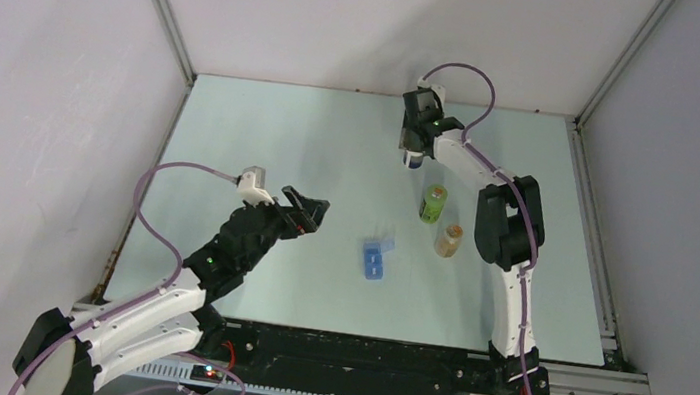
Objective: Sort the pills into containers
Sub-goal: Pick up the pill bottle at the center of the board.
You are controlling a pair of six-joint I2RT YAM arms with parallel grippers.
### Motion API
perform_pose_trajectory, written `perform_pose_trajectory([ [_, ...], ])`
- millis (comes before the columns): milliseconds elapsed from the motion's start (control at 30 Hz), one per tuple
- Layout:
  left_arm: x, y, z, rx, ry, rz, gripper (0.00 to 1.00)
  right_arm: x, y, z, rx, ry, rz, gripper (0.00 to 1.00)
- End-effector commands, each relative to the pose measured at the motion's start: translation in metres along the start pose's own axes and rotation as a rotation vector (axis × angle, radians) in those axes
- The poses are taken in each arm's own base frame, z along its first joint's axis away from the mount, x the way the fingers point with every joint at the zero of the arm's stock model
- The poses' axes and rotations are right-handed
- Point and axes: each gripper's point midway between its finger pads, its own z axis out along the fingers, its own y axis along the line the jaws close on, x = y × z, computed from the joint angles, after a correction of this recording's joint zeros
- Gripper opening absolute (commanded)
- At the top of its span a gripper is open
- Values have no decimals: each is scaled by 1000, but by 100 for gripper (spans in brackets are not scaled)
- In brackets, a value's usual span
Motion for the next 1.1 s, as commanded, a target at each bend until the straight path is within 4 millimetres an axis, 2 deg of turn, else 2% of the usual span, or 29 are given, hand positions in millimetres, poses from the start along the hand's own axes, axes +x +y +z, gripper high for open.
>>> perform_pose_trajectory([
  [0, -13, -6, 0, 17, -41, 9, 99, -19, 2, -2, -22, -54, 30, 45],
  [133, -12, -7, 0, 23, -38, 13, 99, -24, 4, -6, -38, -65, 29, 36],
  [233, -12, -8, 1, 32, -39, 21, 99, -26, 5, -13, -57, -69, 28, 33],
  [267, -13, -9, 1, 34, -40, 27, 99, -32, 7, -21, -75, -81, 34, 33],
  [300, -13, -10, 1, 40, -39, 29, 99, -29, 5, -24, -79, -75, 32, 32],
  [333, -13, -12, 2, 45, -37, 38, 99, -37, 8, -35, -105, -92, 37, 32],
  [367, -12, -12, 3, 48, -34, 43, 99, -33, 8, -37, -113, -83, 34, 32],
  [400, -12, -14, 4, 52, -30, 52, 99, -39, 11, -51, -151, -94, 36, 32],
  [433, -14, -17, 4, 60, -31, 56, 99, -34, 11, -55, -163, -83, 34, 32],
  [500, -14, -22, 6, 79, -25, 71, 99, -37, 17, -83, -250, -85, 40, 32],
  [533, -12, -24, 7, 93, -18, 82, 99, -28, 17, -87, -266, -62, 43, 32],
  [567, -14, -27, 8, 103, -18, 87, 99, -32, 22, -104, -322, -68, 48, 31],
  [600, -12, -32, 8, 127, -12, 100, 99, -21, 23, -108, -342, -41, 51, 31],
  [633, -14, -36, 8, 148, -13, 121, 99, -22, 30, -126, -411, -39, 53, 31],
  [667, -12, -44, 8, 191, -2, 133, 99, -11, 31, -131, -435, -10, 56, 31],
  [700, -13, -50, 8, 218, -2, 165, 99, -13, 36, -150, -494, -12, 56, 30],
  [733, -9, -60, 7, 274, 23, 187, 99, -1, 38, -154, -513, 13, 51, 30],
  [767, -11, -69, 7, 312, 26, 231, 98, -2, 44, -173, -569, 7, 48, 30],
  [800, -3, -77, 6, 359, 68, 254, 97, 9, 44, -178, -589, 32, 46, 30],
  [833, 0, -86, 6, 407, 94, 294, 97, 9, 50, -197, -657, 36, 52, 30],
  [867, 2, -90, 6, 426, 108, 312, 96, 20, 50, -202, -679, 64, 56, 31],
  [900, 4, -97, 6, 462, 128, 344, 96, 21, 54, -222, -745, 74, 67, 31],
  [933, 6, -99, 7, 478, 139, 360, 96, 30, 54, -228, -767, 95, 65, 31],
  [967, 11, -106, 6, 521, 162, 388, 96, 31, 58, -248, -820, 90, 59, 31],
  [1000, 14, -109, 5, 542, 175, 404, 95, 39, 58, -253, -836, 106, 54, 31],
  [1067, 19, -123, 1, 625, 222, 451, 95, 46, 60, -280, -902, 107, 31, 31],
])
